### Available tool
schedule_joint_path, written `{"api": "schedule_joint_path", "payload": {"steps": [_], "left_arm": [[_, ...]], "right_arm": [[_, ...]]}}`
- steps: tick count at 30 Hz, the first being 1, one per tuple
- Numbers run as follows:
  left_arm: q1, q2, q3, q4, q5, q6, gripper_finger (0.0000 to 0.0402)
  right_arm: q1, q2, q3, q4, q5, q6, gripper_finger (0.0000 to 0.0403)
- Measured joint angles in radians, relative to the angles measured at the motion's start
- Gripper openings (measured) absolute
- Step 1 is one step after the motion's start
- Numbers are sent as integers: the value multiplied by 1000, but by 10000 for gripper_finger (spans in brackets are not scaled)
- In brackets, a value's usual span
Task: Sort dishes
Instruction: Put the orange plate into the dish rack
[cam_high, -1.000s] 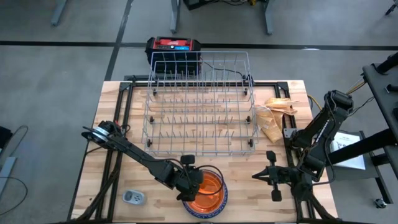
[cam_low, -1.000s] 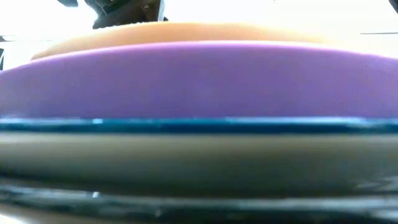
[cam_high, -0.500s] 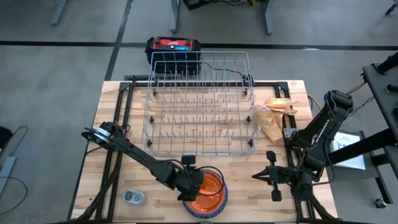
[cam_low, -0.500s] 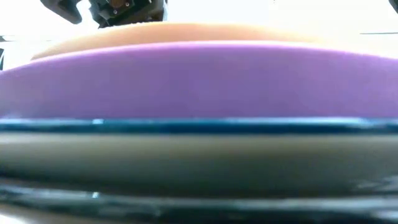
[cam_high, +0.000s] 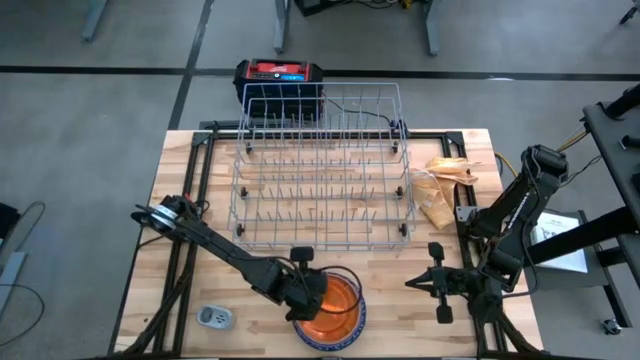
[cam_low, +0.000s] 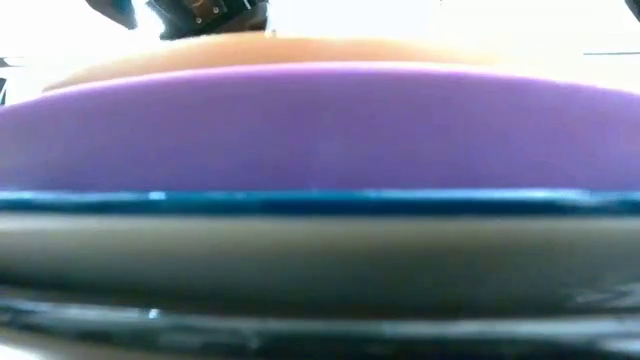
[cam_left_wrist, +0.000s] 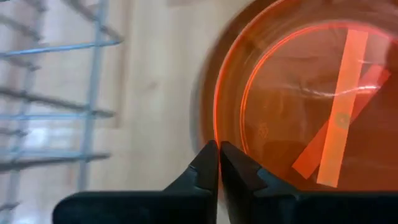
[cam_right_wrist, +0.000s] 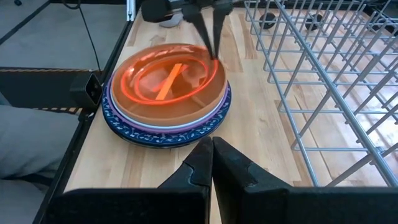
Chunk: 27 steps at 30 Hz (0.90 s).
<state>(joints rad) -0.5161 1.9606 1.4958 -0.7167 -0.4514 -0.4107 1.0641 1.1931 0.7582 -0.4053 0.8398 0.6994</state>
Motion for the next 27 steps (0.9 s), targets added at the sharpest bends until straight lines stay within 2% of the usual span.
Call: {"api": "schedule_joint_path", "payload": {"steps": [3, 6, 8, 10, 14, 17, 18, 20, 23, 25, 27], "left_arm": [[-14, 0, 47, -45, -66, -14, 1], [-24, 1, 88, -41, -55, 21, 0], [-37, 1, 120, -174, -82, -4, 0], [-51, 1, 142, -239, -160, -37, 0], [-60, 0, 167, -156, -191, 22, 0], [-82, 1, 177, -163, -342, 33, 0], [-84, 0, 180, -135, -347, 57, 0], [-84, 5, 183, -117, -280, 94, 0], [-88, 12, 178, -168, -318, 62, 0], [-91, 6, 181, -87, -305, 111, 0], [-105, 1, 189, -114, -341, 150, 0]], "right_arm": [[0, 0, 0, 0, 0, 0, 0], [0, 0, 0, 0, 0, 0, 0], [0, 0, 0, -2, 0, 0, 0], [0, 0, 0, -2, 0, 0, 0], [0, 0, 0, -2, 0, 0, 0], [0, 0, 0, -2, 0, 0, 0], [0, 0, 0, -2, 0, 0, 0], [0, 0, 0, -2, 0, 0, 0], [0, 0, 0, -2, -1, 0, 0], [0, 0, 0, -2, -1, 0, 0], [0, 0, 0, -2, -1, 0, 0]]}}
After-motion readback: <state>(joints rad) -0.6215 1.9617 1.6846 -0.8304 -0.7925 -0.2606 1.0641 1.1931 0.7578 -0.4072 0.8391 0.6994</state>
